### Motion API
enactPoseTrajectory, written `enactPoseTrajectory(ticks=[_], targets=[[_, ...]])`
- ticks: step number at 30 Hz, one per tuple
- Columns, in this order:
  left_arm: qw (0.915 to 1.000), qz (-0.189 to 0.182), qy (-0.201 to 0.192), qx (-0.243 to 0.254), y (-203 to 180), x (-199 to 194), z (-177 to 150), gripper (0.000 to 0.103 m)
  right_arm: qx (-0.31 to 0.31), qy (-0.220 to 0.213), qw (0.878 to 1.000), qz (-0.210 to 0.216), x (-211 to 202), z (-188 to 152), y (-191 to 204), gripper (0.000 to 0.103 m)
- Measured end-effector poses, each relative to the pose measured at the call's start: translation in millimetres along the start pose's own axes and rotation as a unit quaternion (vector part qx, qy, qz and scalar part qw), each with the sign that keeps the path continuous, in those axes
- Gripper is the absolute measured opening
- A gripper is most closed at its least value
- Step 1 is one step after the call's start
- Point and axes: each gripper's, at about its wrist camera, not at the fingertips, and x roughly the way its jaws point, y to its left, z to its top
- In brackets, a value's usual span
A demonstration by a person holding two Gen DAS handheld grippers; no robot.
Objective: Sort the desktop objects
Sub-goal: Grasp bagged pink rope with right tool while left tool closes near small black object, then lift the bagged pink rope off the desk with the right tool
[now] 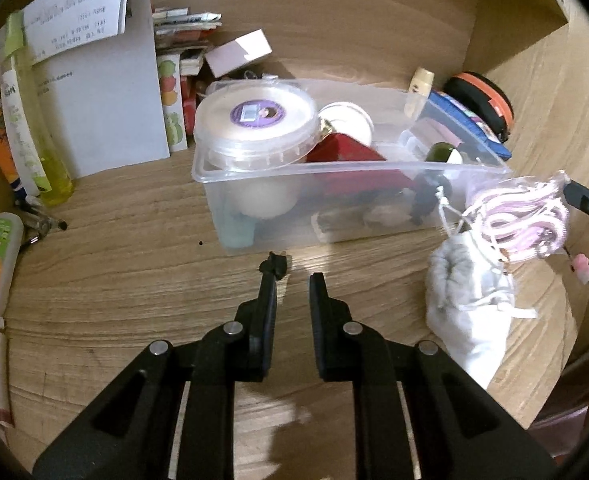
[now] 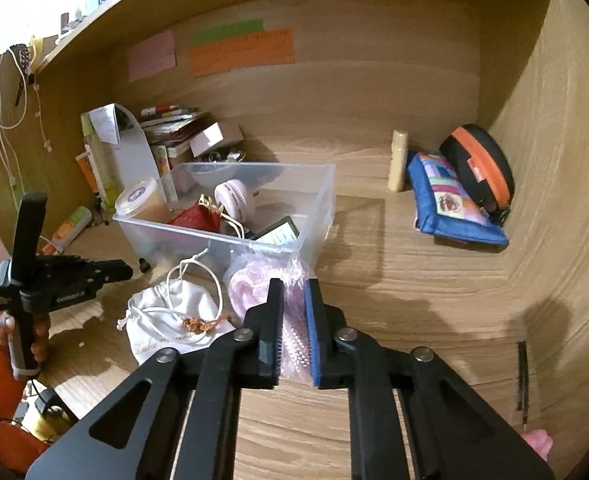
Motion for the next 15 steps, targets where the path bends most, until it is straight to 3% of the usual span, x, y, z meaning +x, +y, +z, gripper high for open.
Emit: enactPoseTrajectory(ticks=[5,8,10,15], targets=[[0.9999,-0.011,-0.009,0.006,-6.3,-8.7,-1.0,0.015,-0.017,0.008,1.000,-0.011,-1.3,-1.5,5.5,0.010],[0.9997,-0.018,-0.010,0.009,-11.1,-10.7,-2.0,0.015,-0.007,0.026,1.000,-0.012,4.8,-6.2,0.5,0.027],[0.9996,-0.022,-0.011,0.014,-15.0,-11.9,-2.9,0.015,0.005,0.032,0.999,-0.005,7.7,-10.3,-4.8,0.049],[0.9992,-0.035,-0.007,0.018,-23.6,-14.3,-4.8,0.015,-0.002,0.049,0.999,0.002,21.7,-18.3,-6.6,0.051]])
